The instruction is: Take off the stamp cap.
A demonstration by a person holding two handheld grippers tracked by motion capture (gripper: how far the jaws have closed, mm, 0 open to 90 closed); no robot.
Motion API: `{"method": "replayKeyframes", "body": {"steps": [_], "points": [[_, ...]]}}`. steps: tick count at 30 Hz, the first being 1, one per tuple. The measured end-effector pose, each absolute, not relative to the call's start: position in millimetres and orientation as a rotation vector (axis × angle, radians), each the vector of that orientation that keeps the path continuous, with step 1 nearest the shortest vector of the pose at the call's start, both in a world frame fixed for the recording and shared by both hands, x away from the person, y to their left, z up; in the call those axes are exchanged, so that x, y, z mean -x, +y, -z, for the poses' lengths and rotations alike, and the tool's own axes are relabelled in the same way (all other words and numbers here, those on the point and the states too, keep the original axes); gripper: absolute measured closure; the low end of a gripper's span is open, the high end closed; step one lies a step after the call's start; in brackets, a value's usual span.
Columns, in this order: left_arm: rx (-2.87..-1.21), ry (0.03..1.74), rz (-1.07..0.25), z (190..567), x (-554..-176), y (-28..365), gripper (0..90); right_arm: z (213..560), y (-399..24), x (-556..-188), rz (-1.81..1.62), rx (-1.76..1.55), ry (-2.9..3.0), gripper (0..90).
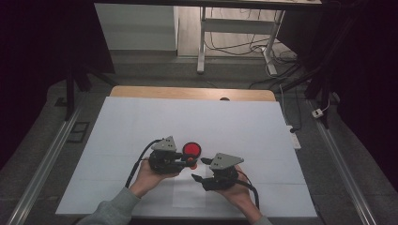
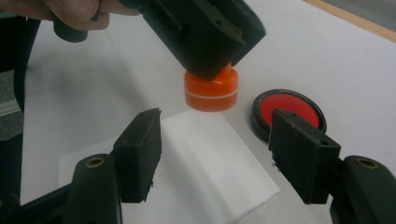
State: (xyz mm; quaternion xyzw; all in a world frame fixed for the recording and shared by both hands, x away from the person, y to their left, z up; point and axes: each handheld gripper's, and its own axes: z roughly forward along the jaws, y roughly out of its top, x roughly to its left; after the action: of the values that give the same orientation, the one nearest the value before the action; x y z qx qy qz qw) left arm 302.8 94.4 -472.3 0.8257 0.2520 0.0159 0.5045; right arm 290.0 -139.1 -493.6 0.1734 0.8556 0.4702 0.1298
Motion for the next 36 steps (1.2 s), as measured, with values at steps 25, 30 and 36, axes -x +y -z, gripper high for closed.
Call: {"method": "replayKeyframes", "body": {"steps": [25,30,36], "points": [[-2.000,0.600,-0.033,473,-303,92,71.8,499,-123,-293,-1.349,-0.509,2.470,47.7],[-2.001,0.601,-0.033,473,-303,92,71.8,498,-124,-293,-1.353,-0.510,2.458,52.4],[-2.001,0.601,-0.033,473,-303,92,71.8,498,-124,-293,-1.357,-0.498,2.452,58.0]]}}
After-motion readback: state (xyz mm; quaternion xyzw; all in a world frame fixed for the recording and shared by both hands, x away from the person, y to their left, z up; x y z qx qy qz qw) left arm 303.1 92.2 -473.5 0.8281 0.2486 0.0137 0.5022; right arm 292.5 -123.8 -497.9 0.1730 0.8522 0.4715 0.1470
